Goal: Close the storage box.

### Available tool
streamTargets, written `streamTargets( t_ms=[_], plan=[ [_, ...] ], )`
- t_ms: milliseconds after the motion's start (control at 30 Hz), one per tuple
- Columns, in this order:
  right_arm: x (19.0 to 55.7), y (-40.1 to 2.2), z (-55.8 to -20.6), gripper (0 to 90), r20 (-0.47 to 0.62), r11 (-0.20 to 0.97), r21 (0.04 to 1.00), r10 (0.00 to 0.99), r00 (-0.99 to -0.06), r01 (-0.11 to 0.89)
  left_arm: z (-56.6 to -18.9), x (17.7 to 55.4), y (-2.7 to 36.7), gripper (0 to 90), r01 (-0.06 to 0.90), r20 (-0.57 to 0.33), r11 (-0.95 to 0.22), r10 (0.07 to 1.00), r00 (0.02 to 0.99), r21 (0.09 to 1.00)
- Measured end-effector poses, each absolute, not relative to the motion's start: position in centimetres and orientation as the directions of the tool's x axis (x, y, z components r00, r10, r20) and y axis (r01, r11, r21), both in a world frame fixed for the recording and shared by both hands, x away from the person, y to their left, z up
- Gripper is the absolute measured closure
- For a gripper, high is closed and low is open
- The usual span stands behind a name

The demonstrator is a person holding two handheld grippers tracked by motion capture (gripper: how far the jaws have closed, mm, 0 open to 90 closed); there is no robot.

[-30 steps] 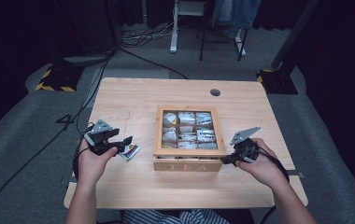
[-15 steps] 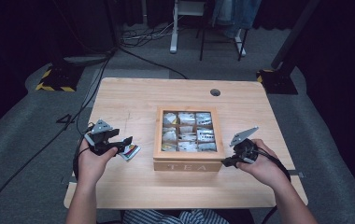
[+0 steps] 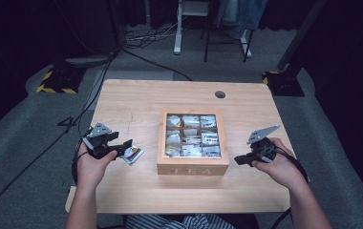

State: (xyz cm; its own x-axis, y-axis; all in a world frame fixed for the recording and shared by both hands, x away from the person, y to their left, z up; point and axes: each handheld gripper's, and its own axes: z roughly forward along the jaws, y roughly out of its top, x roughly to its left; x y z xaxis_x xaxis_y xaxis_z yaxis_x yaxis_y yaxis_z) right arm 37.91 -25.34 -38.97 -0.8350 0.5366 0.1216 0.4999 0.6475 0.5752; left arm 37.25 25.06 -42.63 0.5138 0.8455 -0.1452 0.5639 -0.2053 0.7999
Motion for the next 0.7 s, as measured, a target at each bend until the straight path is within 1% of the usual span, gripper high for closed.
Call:
streamTargets(
  t_ms=[100,367,500,700],
  plan=[
    [38.3,-26.1,-38.5,90.0,0.102,0.593,0.640,0.566,-0.818,0.489,-42.7,37.2,25.4,33.2,0.568,-0.136,-0.209,0.853,0.505,0.796],
    [39.8,-28.0,-38.7,90.0,0.050,0.467,0.757,0.656,-0.753,0.457,-43.3,36.9,27.2,32.6,0.594,-0.110,-0.195,0.893,0.436,0.780],
    [40.4,-29.2,-39.2,90.0,0.044,0.414,0.790,0.697,-0.716,0.452,-43.6,37.0,28.0,32.4,0.608,-0.116,-0.181,0.902,0.416,0.773],
    [41.2,-31.0,-40.2,90.0,0.006,0.374,0.825,0.745,-0.667,0.425,-44.4,37.4,28.3,32.4,0.629,-0.130,-0.169,0.907,0.401,0.758]
  ],
)
